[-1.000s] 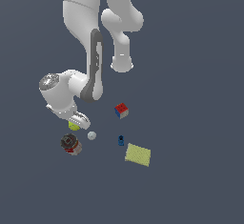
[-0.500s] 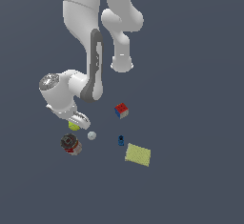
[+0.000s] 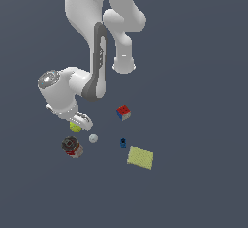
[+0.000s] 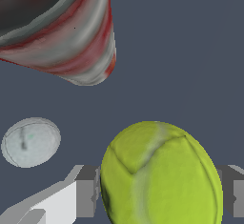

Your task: Pick up a designated object from a clutter of objects.

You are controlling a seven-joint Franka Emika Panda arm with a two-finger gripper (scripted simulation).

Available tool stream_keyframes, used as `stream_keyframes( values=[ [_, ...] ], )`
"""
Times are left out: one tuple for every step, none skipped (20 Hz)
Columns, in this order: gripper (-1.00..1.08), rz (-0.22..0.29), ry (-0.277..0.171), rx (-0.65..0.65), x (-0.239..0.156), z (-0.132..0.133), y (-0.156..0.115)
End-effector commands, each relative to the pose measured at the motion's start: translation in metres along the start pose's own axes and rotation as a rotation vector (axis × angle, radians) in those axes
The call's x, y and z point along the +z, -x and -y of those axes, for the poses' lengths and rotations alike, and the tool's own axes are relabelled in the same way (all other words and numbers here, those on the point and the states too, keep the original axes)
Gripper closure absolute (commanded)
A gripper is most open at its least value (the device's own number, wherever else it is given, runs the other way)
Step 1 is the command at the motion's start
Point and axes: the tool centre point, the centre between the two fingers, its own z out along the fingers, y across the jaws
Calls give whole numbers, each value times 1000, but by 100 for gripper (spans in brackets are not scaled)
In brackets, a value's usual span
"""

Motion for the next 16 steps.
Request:
stream_keyframes(
  values=[
    [108, -3, 0, 0, -16, 7, -2],
    [108, -3, 0, 0, -23, 10, -2],
    [108, -3, 0, 0, -31, 14, -3],
    [108, -3, 0, 0, -39, 18, -4],
    [108, -3, 0, 0, -47, 22, -4],
    [108, -3, 0, 0, -57, 26, -5],
    [108, -3, 1, 1, -66, 30, -6],
    [108, -3, 1, 1, -77, 35, -7],
    [108, -3, 1, 1, -87, 40, -8],
    [108, -3, 1, 1, -98, 44, -9],
    [108, -3, 1, 1, -109, 49, -10],
    [108, -3, 2, 1, -120, 54, -10],
    [108, -3, 2, 1, -131, 60, -12],
    [108, -3, 2, 1, -142, 65, -13],
    [108, -3, 3, 1, -153, 70, -14],
    [108, -3, 3, 1, -163, 74, -15]
  ],
)
